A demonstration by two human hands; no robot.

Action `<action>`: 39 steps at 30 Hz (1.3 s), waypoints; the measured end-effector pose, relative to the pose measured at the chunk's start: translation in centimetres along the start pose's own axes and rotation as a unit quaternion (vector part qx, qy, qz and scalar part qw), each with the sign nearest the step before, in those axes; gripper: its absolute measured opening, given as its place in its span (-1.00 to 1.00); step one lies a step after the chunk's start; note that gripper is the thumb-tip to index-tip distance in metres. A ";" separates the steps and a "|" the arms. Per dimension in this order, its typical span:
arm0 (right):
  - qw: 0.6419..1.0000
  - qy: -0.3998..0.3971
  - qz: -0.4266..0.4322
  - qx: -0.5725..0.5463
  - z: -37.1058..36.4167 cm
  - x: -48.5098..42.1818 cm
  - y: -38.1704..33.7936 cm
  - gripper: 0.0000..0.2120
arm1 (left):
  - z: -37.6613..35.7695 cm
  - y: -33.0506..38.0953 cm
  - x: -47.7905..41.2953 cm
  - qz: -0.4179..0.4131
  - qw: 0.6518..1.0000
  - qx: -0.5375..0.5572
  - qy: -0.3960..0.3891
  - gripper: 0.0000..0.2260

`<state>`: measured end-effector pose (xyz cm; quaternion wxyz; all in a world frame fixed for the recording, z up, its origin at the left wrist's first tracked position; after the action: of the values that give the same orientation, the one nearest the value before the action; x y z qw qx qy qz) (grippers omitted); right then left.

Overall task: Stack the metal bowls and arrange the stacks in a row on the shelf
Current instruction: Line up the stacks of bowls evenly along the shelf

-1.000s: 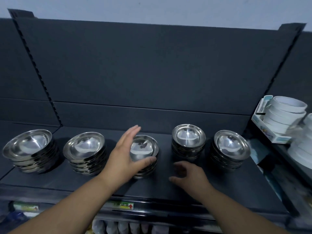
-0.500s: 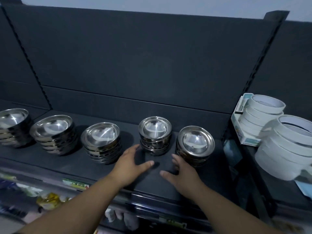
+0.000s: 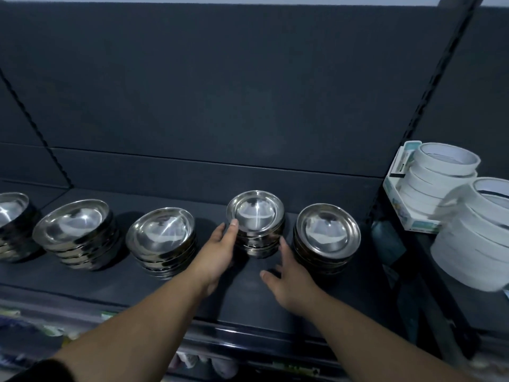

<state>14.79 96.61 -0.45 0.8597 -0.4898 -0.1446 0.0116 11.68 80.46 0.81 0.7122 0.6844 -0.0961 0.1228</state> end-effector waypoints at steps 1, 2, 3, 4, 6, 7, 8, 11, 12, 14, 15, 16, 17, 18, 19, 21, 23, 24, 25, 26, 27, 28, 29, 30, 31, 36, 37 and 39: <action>1.000 0.008 -0.003 -0.004 -0.1 -0.2 -0.1 -0.12 | 0.1 0.2 -0.2 -0.002 1.000 -0.002 -0.003 -0.34; 1.000 0.019 -0.003 -0.011 -0.3 -0.4 -0.4 -0.12 | 0.2 0.3 -0.4 -0.005 1.000 -0.002 -0.008 -0.34; 0.999 0.030 -0.003 -0.024 -0.4 -0.6 -0.6 -0.12 | 0.3 0.5 -0.6 -0.006 1.000 -0.003 -0.014 -0.33; 0.998 0.041 -0.004 -0.037 -0.5 -0.6 -0.9 -0.13 | 0.4 0.6 -0.8 -0.004 1.000 -0.001 -0.022 -0.33; 0.997 0.058 -0.008 -0.054 -0.5 -0.7 -1.5 -0.16 | 0.4 1.0 -0.7 -0.002 0.999 0.004 -0.040 -0.37; 0.996 0.064 -0.010 -0.058 -0.5 -0.7 -1.6 -0.18 | 0.3 1.1 -0.6 -0.001 0.999 0.008 -0.049 -0.41; 0.996 0.068 -0.012 -0.060 -0.4 -0.6 -1.7 -0.20 | 0.2 1.2 -0.3 -0.002 0.998 0.013 -0.056 -0.46; 0.994 0.073 -0.016 -0.081 -0.3 0.0 -1.9 -0.29 | 0.4 1.1 0.4 -0.002 0.997 0.018 -0.071 -0.51; 0.993 0.074 -0.013 -0.093 -0.3 0.3 -1.8 -0.32 | 0.6 0.9 0.6 0.001 0.997 0.017 -0.074 -0.49; 0.990 0.078 -0.016 -0.119 -0.4 1.0 -1.5 -0.38 | 0.9 0.5 1.2 0.004 0.997 0.015 -0.082 -0.46; 0.987 0.084 -0.023 -0.132 -0.4 1.2 -1.2 -0.40 | 0.9 0.3 1.6 0.005 0.996 0.011 -0.087 -0.46; 0.985 0.091 -0.028 -0.144 -0.4 1.6 -0.9 -0.43 | 1.0 0.1 2.0 0.005 0.996 0.005 -0.091 -0.48; 0.982 0.101 -0.032 -0.154 -0.4 1.9 -0.5 -0.46 | 1.1 -0.1 2.4 0.005 0.996 -0.002 -0.090 -0.49; 0.980 0.110 -0.036 -0.160 -0.3 2.2 -0.3 -0.49 | 1.2 -0.4 2.8 0.005 0.996 -0.009 -0.086 -0.47; 0.978 0.119 -0.044 -0.165 -0.2 2.5 -0.1 -0.50 | 1.4 -0.6 3.1 0.001 0.997 -0.018 -0.079 -0.42; 0.976 0.131 -0.058 -0.163 0.2 3.1 0.1 -0.51 | 1.8 -1.1 3.5 -0.003 0.998 -0.036 -0.057 -0.21; 0.978 0.132 -0.064 -0.147 0.6 3.4 0.1 -0.47 | 2.1 -1.0 3.6 -0.010 0.997 -0.061 -0.043 -0.14; 0.981 0.126 -0.060 -0.136 0.7 3.4 -0.1 -0.44 | 2.1 -0.8 3.7 -0.015 0.997 -0.066 -0.043 -0.15; 0.983 0.116 -0.053 -0.129 0.8 3.4 -0.2 -0.41 | 2.1 -0.7 3.8 -0.019 0.996 -0.063 -0.052 -0.16; 0.986 0.104 -0.041 -0.126 0.8 3.3 -0.4 -0.40 | 2.0 -0.5 4.0 -0.022 0.996 -0.052 -0.068 -0.16; 0.988 0.094 -0.032 -0.122 0.8 3.3 -0.6 -0.41 | 1.9 -0.5 4.0 -0.025 0.996 -0.043 -0.080 -0.19; 0.989 0.089 -0.025 -0.117 0.8 3.4 -0.8 -0.43 | 1.9 -0.5 4.1 -0.025 0.995 -0.035 -0.088 -0.22; 0.989 0.089 -0.022 -0.113 0.9 3.4 -0.8 -0.45 | 1.9 -0.5 4.2 -0.028 0.995 -0.033 -0.090 -0.24; 0.989 0.094 -0.020 -0.109 1.0 3.5 -0.6 -0.48 | 2.1 -0.6 4.3 -0.027 0.995 -0.032 -0.091 -0.23; 0.990 0.098 -0.021 -0.104 1.1 3.5 -0.5 -0.49 | 2.3 -0.5 4.6 -0.028 0.995 -0.033 -0.095 -0.20; 0.993 0.082 0.002 -0.080 2.0 3.5 -0.4 -0.47 | 3.3 -0.4 5.5 -0.062 0.988 -0.080 -0.119 -0.30; 0.995 0.077 0.012 -0.067 2.1 3.5 -0.5 -0.41 | 3.5 -0.6 5.5 -0.076 0.985 -0.104 -0.115 -0.22; 0.996 0.065 0.038 -0.038 2.3 3.4 -0.7 -0.24 | 3.7 -1.1 5.4 -0.100 0.977 -0.159 -0.103 0.01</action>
<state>17.34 98.67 2.04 0.8472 -0.5266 -0.0702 0.0069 17.23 76.93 1.58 0.8070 0.5774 -0.1186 -0.0368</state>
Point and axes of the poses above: each hand's wrist, its own x-axis away from the middle knuckle, its own z-axis out of the back of the hand, y = z × x, the point moved 2 cm from there along -x, towards the middle knuckle, and after that the axes turned 4 degrees about -x, right-handed, at the moved point
